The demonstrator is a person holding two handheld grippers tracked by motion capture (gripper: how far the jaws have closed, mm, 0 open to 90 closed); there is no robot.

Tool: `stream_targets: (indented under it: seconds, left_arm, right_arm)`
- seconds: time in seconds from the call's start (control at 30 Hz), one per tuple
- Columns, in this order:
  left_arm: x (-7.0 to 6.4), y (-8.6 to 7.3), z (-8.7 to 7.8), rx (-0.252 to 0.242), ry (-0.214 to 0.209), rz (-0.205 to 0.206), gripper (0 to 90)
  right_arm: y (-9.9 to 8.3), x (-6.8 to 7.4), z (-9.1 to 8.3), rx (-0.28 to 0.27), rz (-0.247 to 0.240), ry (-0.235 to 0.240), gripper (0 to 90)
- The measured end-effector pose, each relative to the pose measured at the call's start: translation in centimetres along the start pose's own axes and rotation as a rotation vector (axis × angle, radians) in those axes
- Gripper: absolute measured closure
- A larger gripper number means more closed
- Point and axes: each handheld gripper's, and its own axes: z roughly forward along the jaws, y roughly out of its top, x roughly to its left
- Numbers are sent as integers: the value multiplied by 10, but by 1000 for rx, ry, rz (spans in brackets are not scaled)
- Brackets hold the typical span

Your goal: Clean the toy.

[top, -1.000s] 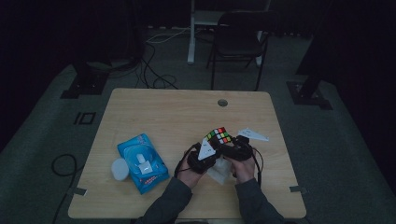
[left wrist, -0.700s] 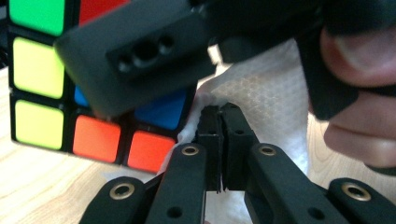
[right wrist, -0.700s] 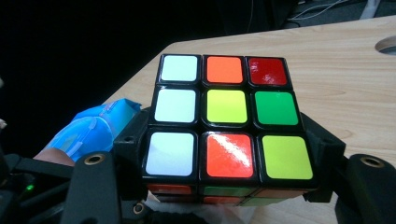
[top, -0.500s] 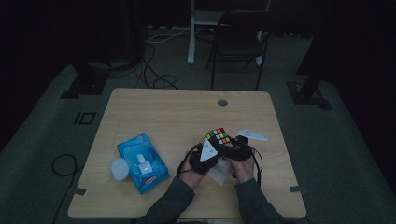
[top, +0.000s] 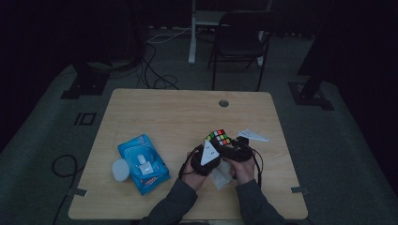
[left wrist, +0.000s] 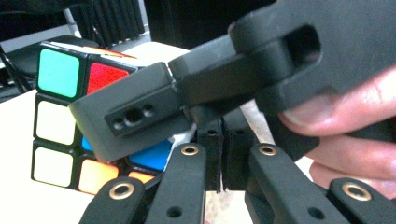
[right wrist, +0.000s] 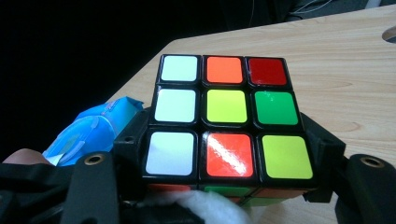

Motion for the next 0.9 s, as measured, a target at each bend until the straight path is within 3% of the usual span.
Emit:
stream_targets:
  seconds: [0.17,0.37,0.7,0.9]
  left_arm:
    - [2,-1,4,6,-18,-12,881]
    - [3,-8,10,43,-4,-10,883]
    - [9,-16,3,60,1,-24,886]
    - [11,-22,1,69,12,-9,887]
  right_arm:
    - [1,0,-2,-9,14,7,338]
    - [2,2,-3,-14,8,9,338]
    - [6,2,-8,-31,9,21,338]
    - [6,4,-8,-24,1,25,338]
